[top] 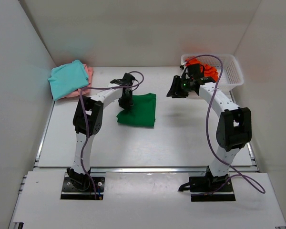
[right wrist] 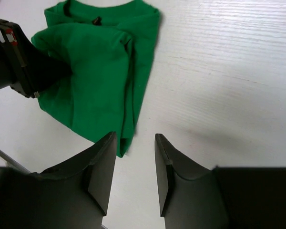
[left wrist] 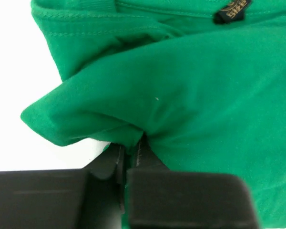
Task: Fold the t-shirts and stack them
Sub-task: Put the neatly folded tshirt into the corner of the board with the left arm
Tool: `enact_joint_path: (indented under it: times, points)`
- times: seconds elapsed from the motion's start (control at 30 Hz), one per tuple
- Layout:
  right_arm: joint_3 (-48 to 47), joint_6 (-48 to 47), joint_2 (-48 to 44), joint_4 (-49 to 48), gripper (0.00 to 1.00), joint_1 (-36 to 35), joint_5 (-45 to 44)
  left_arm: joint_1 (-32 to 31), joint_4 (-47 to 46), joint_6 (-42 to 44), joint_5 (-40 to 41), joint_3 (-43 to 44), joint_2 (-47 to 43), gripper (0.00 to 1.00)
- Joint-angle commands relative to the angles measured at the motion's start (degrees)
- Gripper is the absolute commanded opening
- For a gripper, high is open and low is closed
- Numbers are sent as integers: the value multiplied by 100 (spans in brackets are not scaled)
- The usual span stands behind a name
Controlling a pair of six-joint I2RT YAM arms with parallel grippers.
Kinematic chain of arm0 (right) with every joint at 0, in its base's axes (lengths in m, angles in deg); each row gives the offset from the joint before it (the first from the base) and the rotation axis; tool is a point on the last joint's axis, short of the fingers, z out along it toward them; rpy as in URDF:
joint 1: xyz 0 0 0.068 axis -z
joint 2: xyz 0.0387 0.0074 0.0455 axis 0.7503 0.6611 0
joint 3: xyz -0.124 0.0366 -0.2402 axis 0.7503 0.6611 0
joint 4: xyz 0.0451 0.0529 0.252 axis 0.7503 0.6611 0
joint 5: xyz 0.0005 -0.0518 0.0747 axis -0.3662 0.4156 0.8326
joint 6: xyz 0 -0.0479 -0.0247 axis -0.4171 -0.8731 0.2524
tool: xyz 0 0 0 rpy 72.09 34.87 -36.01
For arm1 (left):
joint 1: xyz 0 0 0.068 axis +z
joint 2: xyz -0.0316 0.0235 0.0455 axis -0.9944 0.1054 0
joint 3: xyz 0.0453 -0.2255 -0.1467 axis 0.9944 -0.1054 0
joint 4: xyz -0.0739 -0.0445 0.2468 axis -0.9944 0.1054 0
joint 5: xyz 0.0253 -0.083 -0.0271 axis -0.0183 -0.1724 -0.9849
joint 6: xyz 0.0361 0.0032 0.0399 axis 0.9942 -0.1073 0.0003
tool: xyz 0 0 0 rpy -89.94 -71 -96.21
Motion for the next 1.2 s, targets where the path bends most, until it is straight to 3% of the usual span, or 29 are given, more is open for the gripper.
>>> enact_joint_path:
  times: [0.0,0.17,0.47,0.63,0.8,0.93,1.17]
  points:
    - [105,-41,-427,-191,35,154,35,249,684,113,-113,-192,205,0]
    - [227,-41,-506,-191,34,356,141,504,912,323,-229,447,117,0]
    - [-45,-191,-664,186,33,340,211,1119,1159,885,808,2821,28,0]
    - [490,-200,-1235,362,31,207,26,1294,914,1378,1678,3823,319,0]
    - [861,-24,-1526,362,29,216,131,1742,378,1879,1845,4088,407,0]
    - [510,-68,-1193,862,28,58,149,2103,-167,2143,2005,4115,468,0]
    - [27,-6,-683,1249,28,-100,308,2999,-247,2143,1741,4300,767,0]
